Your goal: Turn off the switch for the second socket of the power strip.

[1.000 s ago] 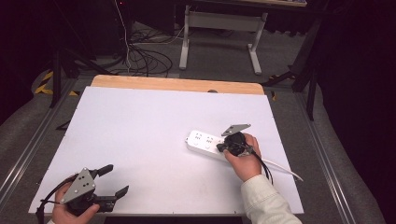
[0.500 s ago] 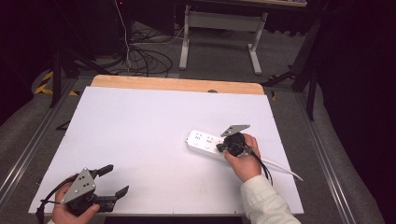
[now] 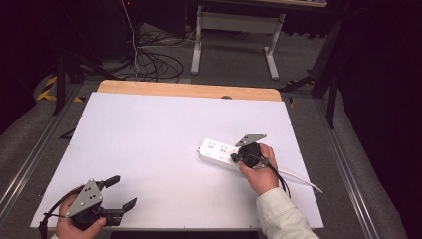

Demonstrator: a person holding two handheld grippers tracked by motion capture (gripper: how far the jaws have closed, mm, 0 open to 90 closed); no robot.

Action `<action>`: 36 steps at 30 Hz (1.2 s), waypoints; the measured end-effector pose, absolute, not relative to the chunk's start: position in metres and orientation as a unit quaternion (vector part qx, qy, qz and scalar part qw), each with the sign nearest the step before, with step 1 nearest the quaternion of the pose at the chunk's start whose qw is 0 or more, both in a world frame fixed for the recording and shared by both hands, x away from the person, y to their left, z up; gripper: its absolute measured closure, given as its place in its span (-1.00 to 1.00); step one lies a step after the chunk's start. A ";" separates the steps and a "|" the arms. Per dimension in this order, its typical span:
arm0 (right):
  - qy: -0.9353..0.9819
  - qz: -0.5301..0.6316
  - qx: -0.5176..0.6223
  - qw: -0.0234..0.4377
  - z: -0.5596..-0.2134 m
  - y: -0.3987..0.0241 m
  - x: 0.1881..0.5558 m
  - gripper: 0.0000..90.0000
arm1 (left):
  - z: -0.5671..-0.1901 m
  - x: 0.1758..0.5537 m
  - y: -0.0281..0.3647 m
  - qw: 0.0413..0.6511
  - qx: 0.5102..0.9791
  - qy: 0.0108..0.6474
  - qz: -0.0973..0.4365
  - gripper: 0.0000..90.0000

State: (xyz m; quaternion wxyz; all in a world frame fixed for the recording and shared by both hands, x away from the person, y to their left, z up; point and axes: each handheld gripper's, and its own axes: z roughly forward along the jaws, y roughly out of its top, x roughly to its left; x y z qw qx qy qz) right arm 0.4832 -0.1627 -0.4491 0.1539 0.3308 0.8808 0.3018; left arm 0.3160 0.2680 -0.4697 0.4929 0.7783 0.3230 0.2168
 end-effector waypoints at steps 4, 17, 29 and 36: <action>0.881 0.299 0.331 0.157 -0.449 -0.162 0.483 1.00 | -0.470 0.316 0.268 0.492 0.779 0.321 0.218 -0.67; 0.880 0.301 0.333 0.154 -0.450 -0.162 0.483 1.00 | -0.470 0.316 0.268 0.492 0.779 0.325 0.214 -0.67; 0.873 0.318 0.327 0.172 -0.449 -0.163 0.480 1.00 | -0.470 0.317 0.269 0.492 0.778 0.325 0.216 -0.67; 0.862 0.343 0.328 0.179 -0.440 -0.168 0.475 1.00 | -0.470 0.317 0.269 0.493 0.778 0.325 0.217 -0.67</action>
